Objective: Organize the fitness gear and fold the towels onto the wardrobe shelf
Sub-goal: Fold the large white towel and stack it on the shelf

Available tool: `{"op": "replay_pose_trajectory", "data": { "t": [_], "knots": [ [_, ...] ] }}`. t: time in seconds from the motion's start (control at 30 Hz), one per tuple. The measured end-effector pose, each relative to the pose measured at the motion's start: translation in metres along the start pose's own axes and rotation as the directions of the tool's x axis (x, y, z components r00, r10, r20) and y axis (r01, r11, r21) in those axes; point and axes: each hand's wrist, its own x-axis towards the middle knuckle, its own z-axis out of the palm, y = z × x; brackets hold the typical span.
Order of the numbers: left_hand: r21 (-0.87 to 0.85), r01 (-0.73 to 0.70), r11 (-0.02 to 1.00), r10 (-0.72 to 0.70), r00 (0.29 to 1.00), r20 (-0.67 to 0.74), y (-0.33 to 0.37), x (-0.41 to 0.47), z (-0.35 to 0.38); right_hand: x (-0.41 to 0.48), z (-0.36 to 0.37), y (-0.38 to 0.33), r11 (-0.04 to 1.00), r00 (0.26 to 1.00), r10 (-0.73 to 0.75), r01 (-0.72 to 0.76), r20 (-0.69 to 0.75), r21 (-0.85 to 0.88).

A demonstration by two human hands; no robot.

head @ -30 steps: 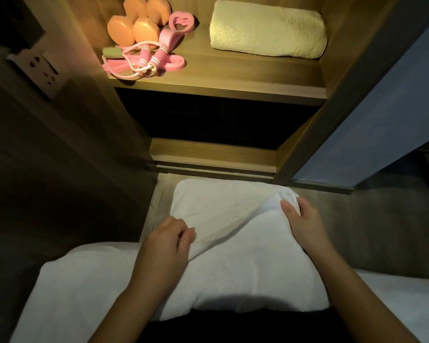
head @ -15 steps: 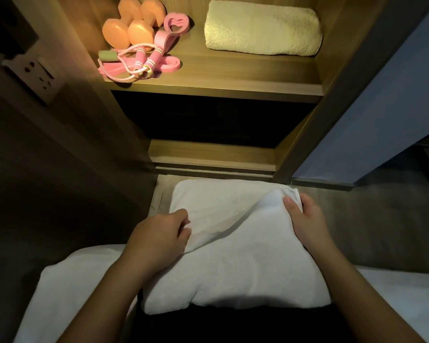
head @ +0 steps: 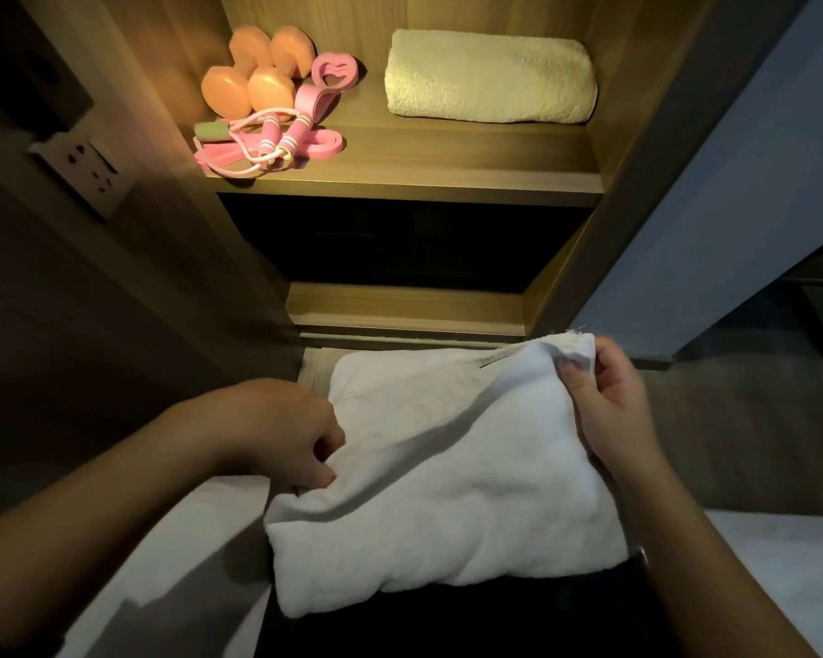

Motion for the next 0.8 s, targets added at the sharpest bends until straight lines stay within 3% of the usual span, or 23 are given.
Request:
{"op": "replay_pose_trajectory", "data": {
  "t": [0.23, 0.33, 0.43, 0.57, 0.8],
  "knots": [
    [0.020, -0.028, 0.999, 0.024, 0.987, 0.158, -0.007, -0.025, -0.024, -0.003, -0.015, -0.018, 0.992, 0.990, -0.123, 0.121, 0.062, 0.036],
    [-0.104, -0.075, 0.992, 0.089, 0.986, 0.142, -0.009, -0.031, -0.017, -0.009, -0.015, -0.017, 0.991, 0.989, -0.130, 0.127, 0.068, 0.046],
    [-0.208, -0.116, 0.971, 0.121, 0.993, 0.014, -0.007, -0.035, 0.000, -0.016, -0.015, -0.012, 0.994, 0.994, -0.101, 0.099, 0.050, 0.044],
    [-0.220, -0.083, 0.972, 0.028, 0.970, -0.240, -0.005, -0.033, 0.029, -0.021, -0.017, 0.000, 0.997, 0.996, -0.078, 0.079, 0.031, -0.010],
    [-0.222, 0.014, 0.975, -0.100, 0.919, -0.382, 0.002, -0.031, 0.058, -0.023, -0.014, 0.013, 0.999, 0.999, -0.045, 0.045, 0.030, -0.020]
  ]
}}
